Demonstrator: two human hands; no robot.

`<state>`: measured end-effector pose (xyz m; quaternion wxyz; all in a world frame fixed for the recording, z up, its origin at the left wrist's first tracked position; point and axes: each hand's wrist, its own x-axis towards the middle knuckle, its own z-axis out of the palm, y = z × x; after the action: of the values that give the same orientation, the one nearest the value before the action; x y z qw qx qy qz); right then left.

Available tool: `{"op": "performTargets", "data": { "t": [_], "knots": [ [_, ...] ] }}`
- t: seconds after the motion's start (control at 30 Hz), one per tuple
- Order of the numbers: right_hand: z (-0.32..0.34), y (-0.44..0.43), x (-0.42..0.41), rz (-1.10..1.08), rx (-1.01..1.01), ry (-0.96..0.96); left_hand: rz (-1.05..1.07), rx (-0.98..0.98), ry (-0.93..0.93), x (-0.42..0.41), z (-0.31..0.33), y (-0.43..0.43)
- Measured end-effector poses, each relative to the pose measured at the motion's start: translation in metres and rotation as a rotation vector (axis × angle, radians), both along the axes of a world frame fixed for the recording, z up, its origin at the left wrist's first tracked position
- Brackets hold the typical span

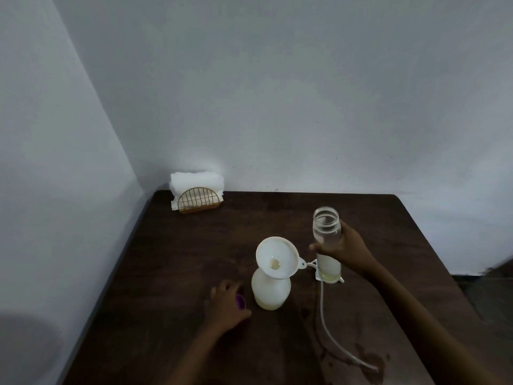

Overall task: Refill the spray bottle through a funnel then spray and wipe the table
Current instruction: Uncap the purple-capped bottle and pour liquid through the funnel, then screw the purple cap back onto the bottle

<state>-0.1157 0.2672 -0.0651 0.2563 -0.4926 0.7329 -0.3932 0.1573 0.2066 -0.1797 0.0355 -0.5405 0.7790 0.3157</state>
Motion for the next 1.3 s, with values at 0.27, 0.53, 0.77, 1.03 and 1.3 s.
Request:
{"op": "performTargets", "data": {
  "t": [0.27,0.53,0.77,1.03,1.3],
  "knots": [
    [0.0,-0.003,-0.001,-0.041,-0.024,-0.073,0.036,-0.213,0.076,-0.004,-0.012,0.002],
    [0.011,-0.007,-0.006,-0.058,-0.053,-0.083,0.552,-0.067,0.843,-0.028,0.098,-0.053],
    [0.04,-0.03,0.002,-0.055,-0.136,0.007,0.374,-0.084,1.352,-0.072,0.21,-0.061],
    [0.06,-0.056,0.032,0.0,-0.246,0.109,0.114,-0.343,1.413,-0.122,0.222,-0.037],
    [0.06,-0.061,0.044,-0.058,-0.308,0.089,-0.075,-0.531,1.23,-0.118,0.214,-0.049]
  ]
}}
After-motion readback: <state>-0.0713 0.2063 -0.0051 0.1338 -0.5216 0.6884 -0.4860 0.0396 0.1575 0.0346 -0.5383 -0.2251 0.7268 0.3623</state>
